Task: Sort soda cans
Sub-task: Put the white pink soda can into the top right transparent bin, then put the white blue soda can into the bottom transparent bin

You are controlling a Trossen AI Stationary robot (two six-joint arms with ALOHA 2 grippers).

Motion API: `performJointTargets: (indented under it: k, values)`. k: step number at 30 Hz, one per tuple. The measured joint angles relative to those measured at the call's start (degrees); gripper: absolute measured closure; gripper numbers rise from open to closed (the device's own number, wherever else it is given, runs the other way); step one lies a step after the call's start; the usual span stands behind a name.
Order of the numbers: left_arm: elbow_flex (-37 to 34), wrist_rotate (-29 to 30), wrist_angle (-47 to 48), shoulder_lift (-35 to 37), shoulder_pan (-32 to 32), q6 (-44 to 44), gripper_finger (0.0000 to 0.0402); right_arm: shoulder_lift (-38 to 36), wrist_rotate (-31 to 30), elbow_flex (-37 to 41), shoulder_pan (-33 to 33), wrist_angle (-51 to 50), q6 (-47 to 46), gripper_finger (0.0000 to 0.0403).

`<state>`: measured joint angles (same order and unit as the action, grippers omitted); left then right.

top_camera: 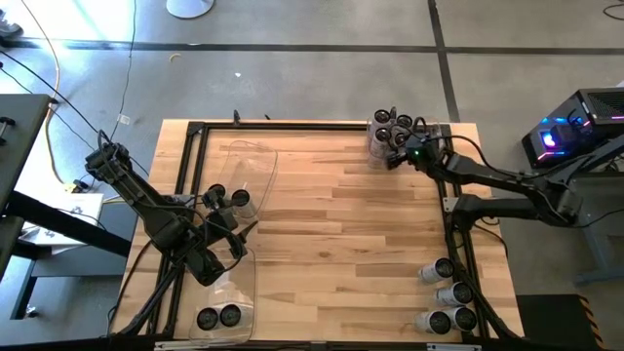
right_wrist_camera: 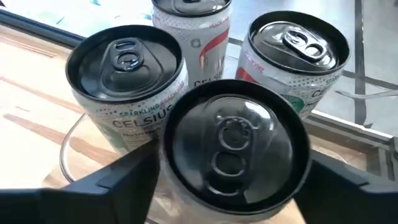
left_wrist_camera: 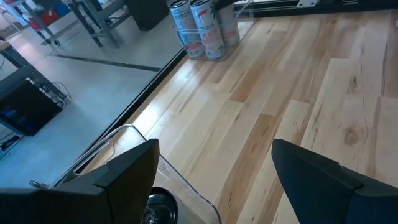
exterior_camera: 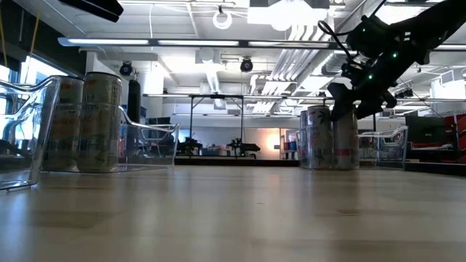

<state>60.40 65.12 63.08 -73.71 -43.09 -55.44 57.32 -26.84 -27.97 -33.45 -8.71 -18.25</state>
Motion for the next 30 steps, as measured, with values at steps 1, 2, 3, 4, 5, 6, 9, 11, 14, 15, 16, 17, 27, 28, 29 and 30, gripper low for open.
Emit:
performJointTargets:
  k: [1, 2, 3, 4, 5, 6, 9, 11, 14, 15, 16, 17, 27, 28, 29, 30]
  values:
    - [0.00, -0.02, -0.01, 0.00, 0.00, -0.02, 0.0097, -0.02, -0.14, -0.05, 0.00, 0.21, 0.29, 0.0084]
    - [0.00, -0.09, 0.01, 0.00, 0.00, -0.13, 0.0097, -0.20, -0.67, -0.37, 0.00, 0.17, 0.56, 0.0075]
    - [0.00, -0.27, 0.02, 0.00, 0.00, -0.43, 0.0097, -0.50, -1.41, -0.94, 0.08, 0.29, 0.85, 0.0069]
    - [0.00, -0.47, 0.01, 0.00, 0.00, -0.45, 0.0097, -0.94, -1.83, -1.52, 0.15, 0.64, 1.65, 0.0065]
    - [0.00, -0.82, 0.00, 0.00, 0.00, -0.46, 0.0097, -1.54, -2.07, -2.11, 0.17, 0.78, 2.08, 0.0063]
    - [0.00, -1.11, 0.01, 0.00, 0.00, -0.47, 0.0097, -2.15, -2.24, -2.64, 0.17, 0.74, 2.65, 0.0062]
    - [0.00, -1.49, 0.01, 0.00, 0.00, -0.53, 0.0097, -4.47, -2.47, -4.41, 0.17, -0.10, 3.30, 0.0060]
    - [0.00, -1.51, 0.01, 0.00, 0.00, -0.74, 0.0097, -6.48, -2.55, -5.85, 0.23, -1.25, 3.48, 0.0059]
    - [0.00, -1.53, 0.01, 0.00, 0.00, -0.95, 0.0097, -9.75, -2.63, -7.19, 1.42, -3.13, 3.75, 0.0058]
    - [0.00, -1.53, 0.01, 0.00, 0.00, -0.96, 0.0097, -11.09, -2.63, -7.48, 2.28, -3.13, 3.77, 0.0058]
    - [0.00, -1.53, 0.01, 0.00, 0.00, -0.96, 0.0097, -12.35, -2.61, -7.62, 3.35, -2.79, 3.77, 0.0058]
    - [0.00, -1.53, 0.02, 0.00, 0.00, -0.96, 0.0097, -13.51, -2.52, -7.64, 4.68, -2.57, 3.77, 0.0058]
    - [-0.03, -2.49, -1.21, -0.37, 0.00, 1.03, 0.0097, -14.09, 1.88, 0.92, 28.78, 20.55, 1.31, 0.0057]
    - [-0.04, -1.94, -2.06, -0.59, 0.00, 2.18, 0.0097, -12.93, 1.91, 2.73, 31.28, 25.81, 2.48, 0.0057]
    - [-0.04, -1.38, -3.17, -0.85, 0.00, 3.75, 0.0097, -11.81, 1.99, 4.00, 33.44, 30.77, 3.92, 0.0057]
    - [-0.04, -0.68, -4.62, -1.05, 0.00, 5.80, 0.0097, -10.84, 1.98, 4.73, 35.58, 34.94, 5.45, 0.0057]
